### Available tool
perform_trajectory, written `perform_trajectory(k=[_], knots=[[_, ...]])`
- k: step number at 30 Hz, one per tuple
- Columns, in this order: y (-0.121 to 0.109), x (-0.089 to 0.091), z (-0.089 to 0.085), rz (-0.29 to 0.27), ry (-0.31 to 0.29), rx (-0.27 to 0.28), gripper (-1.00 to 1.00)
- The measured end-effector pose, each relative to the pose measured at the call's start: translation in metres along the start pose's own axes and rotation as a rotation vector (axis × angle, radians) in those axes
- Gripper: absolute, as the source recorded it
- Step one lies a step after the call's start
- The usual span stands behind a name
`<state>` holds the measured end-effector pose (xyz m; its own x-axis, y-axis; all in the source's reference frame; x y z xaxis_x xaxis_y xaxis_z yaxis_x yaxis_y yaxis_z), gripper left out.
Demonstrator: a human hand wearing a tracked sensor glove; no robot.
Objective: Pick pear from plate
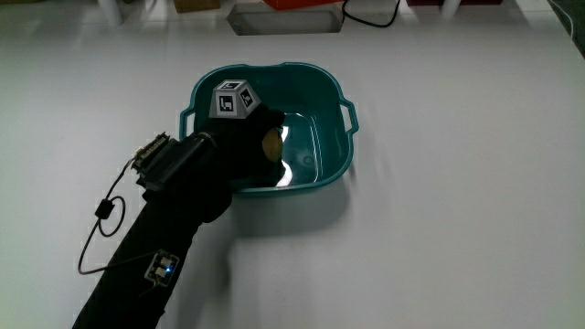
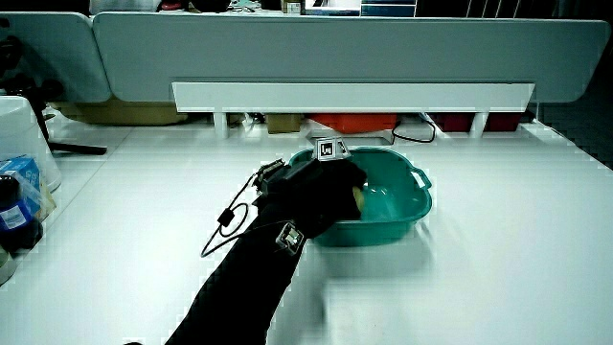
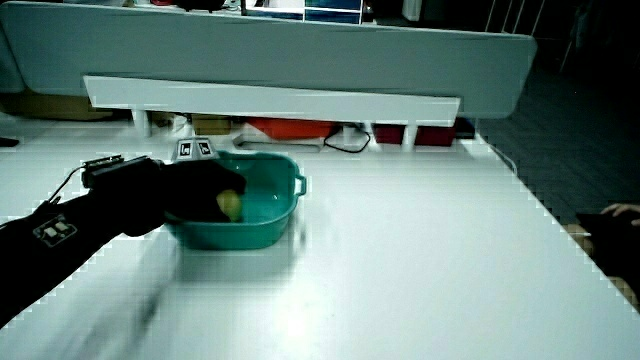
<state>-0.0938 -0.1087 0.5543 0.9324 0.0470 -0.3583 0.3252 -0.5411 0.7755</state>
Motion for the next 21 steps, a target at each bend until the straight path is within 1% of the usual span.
perform_trajectory(k=[1, 4, 6, 7, 9, 10, 12, 15, 16, 17, 20, 21], knots=[[0.002, -0.001, -0.001, -0.012, 0.008, 0.007, 1.00], [0.002, -0.003, -0.001, -0.008, 0.000, 0.001, 1.00], [0.002, -0.005, -0.001, -0.017, -0.006, 0.011, 1.00], [-0.001, -0.003, 0.000, -0.010, 0.008, 0.005, 1.00], [0.000, -0.003, 0.002, -0.017, 0.021, 0.010, 1.00], [0.000, -0.001, 0.005, -0.024, 0.025, 0.019, 1.00], [0.003, -0.002, 0.012, -0.033, 0.012, 0.033, 1.00], [-0.007, 0.001, 0.027, -0.047, -0.004, 0.046, 1.00], [-0.016, 0.006, 0.032, -0.037, -0.007, 0.033, 1.00], [-0.020, 0.007, 0.035, -0.035, -0.002, 0.032, 1.00], [-0.026, 0.013, 0.040, -0.063, 0.003, 0.030, 1.00], [-0.028, 0.015, 0.042, -0.069, -0.004, 0.025, 1.00]])
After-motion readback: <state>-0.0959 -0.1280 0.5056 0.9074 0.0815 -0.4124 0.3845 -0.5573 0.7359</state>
